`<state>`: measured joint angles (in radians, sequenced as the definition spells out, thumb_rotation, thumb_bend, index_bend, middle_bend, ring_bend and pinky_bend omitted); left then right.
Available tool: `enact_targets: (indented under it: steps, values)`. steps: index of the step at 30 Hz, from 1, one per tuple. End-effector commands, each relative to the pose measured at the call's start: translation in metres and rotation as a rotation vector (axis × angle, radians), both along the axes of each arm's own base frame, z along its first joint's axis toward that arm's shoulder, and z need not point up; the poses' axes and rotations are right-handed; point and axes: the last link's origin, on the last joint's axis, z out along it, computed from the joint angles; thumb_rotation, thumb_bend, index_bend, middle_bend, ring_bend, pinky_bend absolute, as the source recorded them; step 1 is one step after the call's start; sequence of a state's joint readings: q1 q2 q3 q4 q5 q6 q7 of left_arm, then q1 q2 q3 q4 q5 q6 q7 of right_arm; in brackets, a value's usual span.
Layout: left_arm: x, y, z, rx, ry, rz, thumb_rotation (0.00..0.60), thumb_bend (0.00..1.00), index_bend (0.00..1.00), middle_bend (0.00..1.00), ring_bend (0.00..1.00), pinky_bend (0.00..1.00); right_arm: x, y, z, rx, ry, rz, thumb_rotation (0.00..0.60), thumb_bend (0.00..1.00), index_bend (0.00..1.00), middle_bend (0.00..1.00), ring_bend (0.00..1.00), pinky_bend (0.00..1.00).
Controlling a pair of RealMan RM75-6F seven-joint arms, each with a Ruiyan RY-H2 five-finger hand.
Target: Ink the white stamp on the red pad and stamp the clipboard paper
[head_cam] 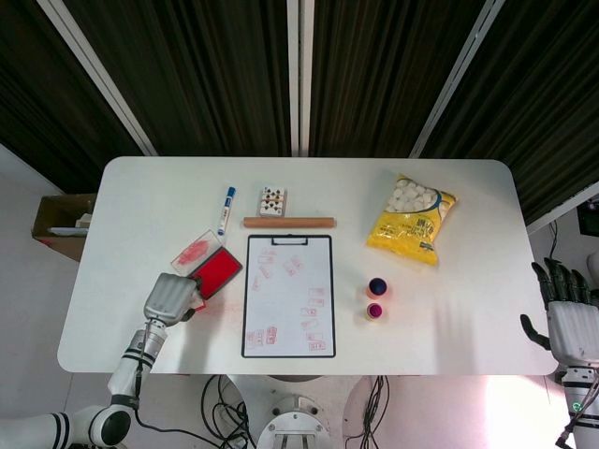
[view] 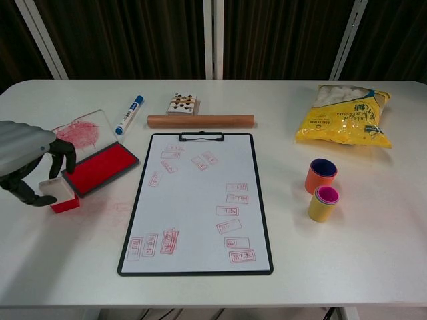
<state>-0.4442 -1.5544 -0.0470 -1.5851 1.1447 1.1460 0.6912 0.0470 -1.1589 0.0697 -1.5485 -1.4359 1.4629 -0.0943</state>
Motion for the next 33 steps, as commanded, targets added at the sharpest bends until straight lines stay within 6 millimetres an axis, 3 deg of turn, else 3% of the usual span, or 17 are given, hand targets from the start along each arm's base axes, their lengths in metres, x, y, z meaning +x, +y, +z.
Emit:
enact_targets:
  steps: [1,33]
  values:
    - [-0.0006,0.0016,0.0003,0.006,0.002,0.001,0.6,0.19,0.44,0.53,0.72,0.86,-0.0005,-0.0002,0.0003,0.0,-0.001,-0.002,0.6,0.23,0.0,0.0,0.0,0.0]
    - [-0.0035,0.0046,0.0005,-0.023,-0.071,0.012,0.6,0.26,0.5,0.57,0.74,0.88,0.0009,-0.0016,-0.003,0.015,0.0,-0.011,0.6,0.25,0.0,0.0,0.0,0.0]
